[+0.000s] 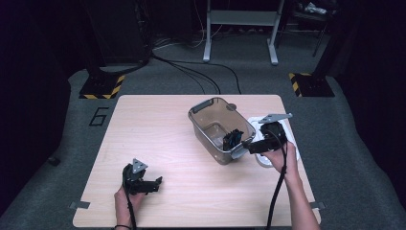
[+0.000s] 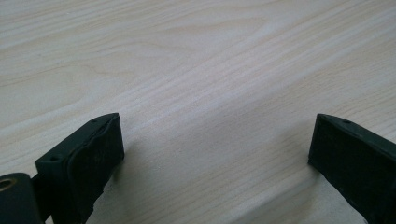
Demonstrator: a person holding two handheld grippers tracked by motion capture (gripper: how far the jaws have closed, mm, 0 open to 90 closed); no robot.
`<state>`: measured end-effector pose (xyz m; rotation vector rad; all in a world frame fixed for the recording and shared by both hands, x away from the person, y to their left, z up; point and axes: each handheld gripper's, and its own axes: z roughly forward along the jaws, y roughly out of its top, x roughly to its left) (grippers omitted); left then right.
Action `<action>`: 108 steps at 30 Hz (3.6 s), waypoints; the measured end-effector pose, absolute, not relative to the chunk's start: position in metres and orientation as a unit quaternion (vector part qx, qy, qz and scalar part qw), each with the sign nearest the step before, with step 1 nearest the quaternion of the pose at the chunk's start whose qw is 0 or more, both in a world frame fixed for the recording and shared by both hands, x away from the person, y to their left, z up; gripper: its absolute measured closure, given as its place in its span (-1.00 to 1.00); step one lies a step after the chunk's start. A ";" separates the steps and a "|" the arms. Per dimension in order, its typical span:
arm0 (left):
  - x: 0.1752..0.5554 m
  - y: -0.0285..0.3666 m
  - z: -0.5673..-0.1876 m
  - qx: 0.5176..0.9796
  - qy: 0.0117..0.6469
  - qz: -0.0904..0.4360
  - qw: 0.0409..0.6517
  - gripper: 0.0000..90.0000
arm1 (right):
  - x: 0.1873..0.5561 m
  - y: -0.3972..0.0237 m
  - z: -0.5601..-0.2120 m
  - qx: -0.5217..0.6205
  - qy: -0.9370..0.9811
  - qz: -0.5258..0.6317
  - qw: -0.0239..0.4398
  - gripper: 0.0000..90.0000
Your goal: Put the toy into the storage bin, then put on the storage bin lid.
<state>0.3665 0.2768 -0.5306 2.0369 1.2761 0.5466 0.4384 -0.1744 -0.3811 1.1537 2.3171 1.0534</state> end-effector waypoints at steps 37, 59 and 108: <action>0.367 0.277 -0.531 0.780 0.488 0.209 0.332 -0.93 | 0.476 -0.271 -0.470 0.565 0.743 0.313 0.177 -1.00; 0.367 0.277 -0.531 0.779 0.488 0.208 0.332 -0.93 | 0.504 -0.255 -0.486 0.585 0.719 0.283 0.247 0.22; 0.366 0.277 -0.531 0.780 0.488 0.208 0.332 -0.93 | 0.489 -0.279 -0.434 0.596 0.729 0.294 0.166 0.48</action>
